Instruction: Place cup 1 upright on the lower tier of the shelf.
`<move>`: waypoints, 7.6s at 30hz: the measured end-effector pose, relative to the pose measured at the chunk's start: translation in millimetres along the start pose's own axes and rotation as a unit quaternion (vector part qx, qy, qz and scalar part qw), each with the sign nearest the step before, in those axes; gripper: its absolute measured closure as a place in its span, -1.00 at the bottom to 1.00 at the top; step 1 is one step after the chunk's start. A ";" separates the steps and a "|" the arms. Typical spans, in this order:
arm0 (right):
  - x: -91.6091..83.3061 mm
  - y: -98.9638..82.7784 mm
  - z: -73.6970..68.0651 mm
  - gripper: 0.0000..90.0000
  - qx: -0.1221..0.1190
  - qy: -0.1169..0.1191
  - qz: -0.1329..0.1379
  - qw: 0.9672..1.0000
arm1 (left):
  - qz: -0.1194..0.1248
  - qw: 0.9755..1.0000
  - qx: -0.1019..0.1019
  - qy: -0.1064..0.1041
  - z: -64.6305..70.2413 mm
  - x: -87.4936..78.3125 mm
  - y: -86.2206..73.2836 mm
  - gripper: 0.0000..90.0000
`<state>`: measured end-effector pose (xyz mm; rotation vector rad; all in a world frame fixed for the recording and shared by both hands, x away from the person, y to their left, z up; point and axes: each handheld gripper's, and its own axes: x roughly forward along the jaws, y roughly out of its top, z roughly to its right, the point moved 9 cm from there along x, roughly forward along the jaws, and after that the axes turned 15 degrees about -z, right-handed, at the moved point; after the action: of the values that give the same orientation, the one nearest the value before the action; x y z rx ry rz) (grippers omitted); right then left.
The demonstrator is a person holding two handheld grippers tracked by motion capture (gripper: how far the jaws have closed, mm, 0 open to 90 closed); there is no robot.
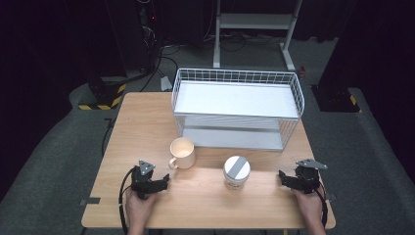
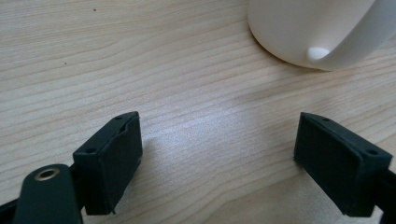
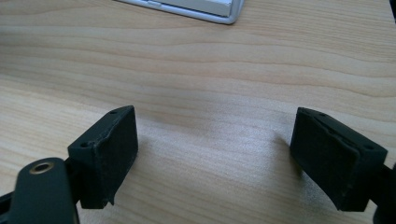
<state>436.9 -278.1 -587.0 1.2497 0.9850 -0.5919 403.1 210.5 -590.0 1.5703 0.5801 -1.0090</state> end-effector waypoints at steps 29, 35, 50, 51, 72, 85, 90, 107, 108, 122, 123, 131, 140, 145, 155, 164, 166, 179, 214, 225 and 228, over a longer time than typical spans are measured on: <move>-24.0 -12.2 -30.9 -0.68 -0.045 0.059 0.051 0.996 | 0.000 1.000 -0.003 0.001 -0.2 -0.1 -0.2 -0.65; -27.3 -14.0 -42.6 -0.67 -0.061 0.071 0.052 0.994 | 0.000 1.000 -0.003 0.001 -0.2 -0.1 -0.2 -0.65; -35.6 -16.4 -83.7 -0.71 -0.118 0.114 0.067 0.984 | -0.002 1.000 -0.001 0.002 -0.4 -0.2 -0.5 -0.65; -36.7 -16.4 -87.4 -0.71 -0.124 0.119 0.069 0.983 | -0.002 1.000 -0.001 0.002 -0.5 -0.2 -0.5 -0.65; -40.3 -12.5 -134.3 -0.78 -0.172 0.172 0.080 0.967 | 0.000 1.000 -0.002 0.002 -0.3 -0.1 -0.2 -0.65; -38.3 1.3 -157.8 -0.78 -0.199 0.181 0.085 0.959 | 0.000 1.000 -0.001 0.003 -0.1 -0.2 -0.3 -0.65; -34.0 6.6 -162.5 -0.78 -0.201 0.181 0.081 0.959 | 0.000 1.000 -0.001 0.003 -0.1 -0.2 -0.3 -0.66; -32.8 20.5 -175.8 -0.78 -0.210 0.188 0.087 0.956 | 0.000 1.000 -0.001 0.002 -0.2 -0.2 -0.3 -0.66; -32.2 21.1 -176.8 -0.78 -0.211 0.189 0.087 0.955 | 0.000 1.000 -0.001 0.003 -0.2 -0.2 -0.3 -0.66; -23.6 30.1 -181.6 -0.73 -0.206 0.190 0.083 0.956 | -0.001 1.000 -0.001 0.002 -0.2 -0.2 -0.3 -0.66; -23.3 30.9 -182.2 -0.72 -0.208 0.190 0.086 0.956 | 0.000 1.000 -0.001 0.002 -0.2 -0.2 -0.3 -0.66; -21.0 32.0 -185.1 -0.67 -0.210 0.185 0.083 0.956 | 0.000 1.000 -0.002 0.002 -0.2 -0.2 -0.3 -0.66; -22.9 31.6 -186.5 -0.60 -0.225 0.167 0.092 0.956 | 0.000 1.000 -0.002 0.002 -0.1 -0.2 -0.3 -0.66; -22.6 32.2 -186.6 -0.59 -0.228 0.164 0.094 0.955 | 0.000 1.000 -0.002 0.002 -0.2 -0.2 -0.3 -0.66; -23.1 32.5 -187.2 -0.59 -0.227 0.162 0.095 0.956 | 0.000 1.000 -0.002 0.002 -0.1 -0.2 -0.3 -0.66; -29.6 35.7 -182.3 -0.59 -0.219 0.163 0.104 0.956 | 0.000 1.000 -0.002 0.002 -0.2 -0.1 -0.2 -0.66; -31.1 37.8 -181.0 -0.59 -0.216 0.164 0.106 0.957 | 0.000 1.000 -0.002 0.003 -0.2 -0.2 -0.3 -0.66; -36.0 47.2 -177.5 -0.59 -0.220 0.161 0.111 0.956 | 0.000 1.000 -0.004 0.003 -0.3 -0.2 -0.3 -0.66; -36.5 73.4 -146.8 -0.59 -0.171 0.176 0.101 0.964 | 0.000 1.000 -0.005 0.003 -0.3 -0.2 -0.4 -0.65; -33.4 85.4 -135.3 -0.59 -0.156 0.169 0.099 0.968 | 0.000 1.000 -0.005 0.003 -0.3 -0.2 -0.4 -0.65; -32.3 90.2 -132.7 -0.59 -0.149 0.167 0.098 0.970 | 0.000 1.000 -0.005 0.003 -0.3 -0.3 -0.4 -0.65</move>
<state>457.8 -132.6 -515.2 1.1780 1.1626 -0.0721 402.8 210.9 -590.0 1.5650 0.5886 -1.0004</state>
